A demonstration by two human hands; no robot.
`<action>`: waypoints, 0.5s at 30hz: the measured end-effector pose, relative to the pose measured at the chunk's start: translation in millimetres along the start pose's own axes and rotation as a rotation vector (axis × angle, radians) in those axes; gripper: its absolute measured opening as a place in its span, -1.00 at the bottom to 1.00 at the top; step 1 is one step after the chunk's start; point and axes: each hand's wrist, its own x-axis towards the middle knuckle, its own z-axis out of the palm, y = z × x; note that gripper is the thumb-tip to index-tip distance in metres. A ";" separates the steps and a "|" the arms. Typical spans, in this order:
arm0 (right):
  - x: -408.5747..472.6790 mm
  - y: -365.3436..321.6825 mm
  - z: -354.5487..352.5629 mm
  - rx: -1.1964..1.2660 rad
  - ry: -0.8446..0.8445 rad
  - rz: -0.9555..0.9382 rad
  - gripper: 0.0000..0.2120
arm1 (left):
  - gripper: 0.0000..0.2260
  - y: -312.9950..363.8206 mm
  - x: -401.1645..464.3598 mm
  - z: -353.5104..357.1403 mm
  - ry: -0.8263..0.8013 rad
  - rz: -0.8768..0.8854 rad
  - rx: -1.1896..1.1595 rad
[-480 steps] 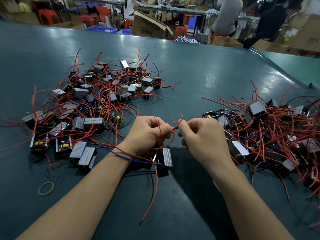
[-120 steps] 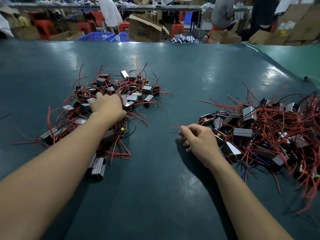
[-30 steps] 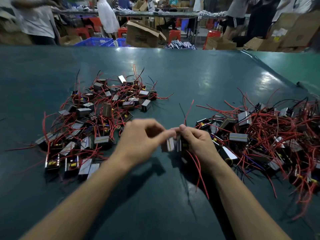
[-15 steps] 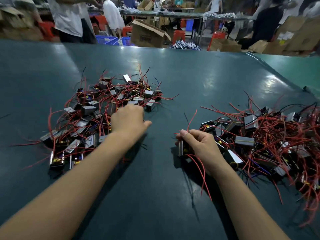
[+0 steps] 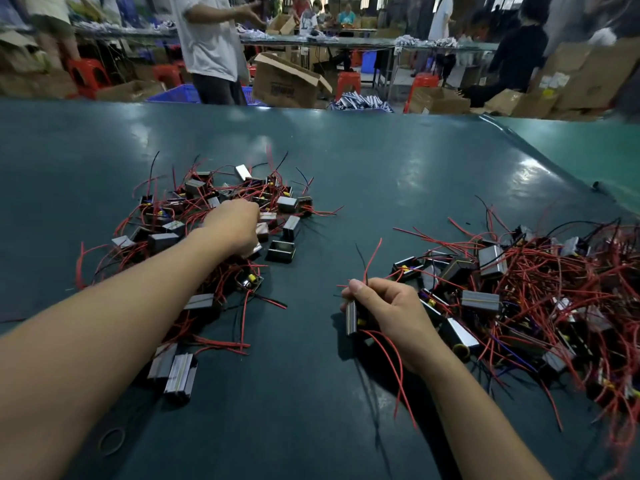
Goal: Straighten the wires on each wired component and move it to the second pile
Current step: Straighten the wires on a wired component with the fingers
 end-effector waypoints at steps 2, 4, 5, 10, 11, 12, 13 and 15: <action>-0.6 -0.1 0.3 -0.003 0.002 0.000 -0.81 | -0.80 0.1 -1.5 -0.3 -0.031 0.020 -0.023; -1.5 -0.3 -0.4 -0.006 0.007 -0.002 -0.80 | -0.72 2.1 -3.4 1.1 -0.091 0.026 -0.054; -1.9 -0.3 -0.5 -0.007 0.010 -0.004 -0.80 | -0.72 2.8 -4.9 1.9 -0.090 0.024 -0.071; -3.1 -1.1 -0.6 -0.010 0.014 -0.003 -0.80 | -0.77 5.8 -18.1 -4.7 0.180 -0.076 -0.359; -3.2 -1.3 -0.7 -0.014 0.013 -0.003 -0.81 | -0.78 6.6 -21.9 -7.5 0.300 -0.077 -0.385; -2.9 -1.5 -0.1 -0.018 0.013 -0.003 -0.81 | -0.79 7.3 -26.8 -10.4 0.426 -0.058 -0.379; -2.6 -1.8 0.4 -0.020 0.015 -0.005 -0.82 | -0.80 8.6 -33.1 -12.5 0.549 -0.017 -0.358; -1.5 -2.7 1.2 0.001 0.033 -0.004 -0.85 | -0.82 13.8 -51.3 -15.3 0.778 0.121 -0.346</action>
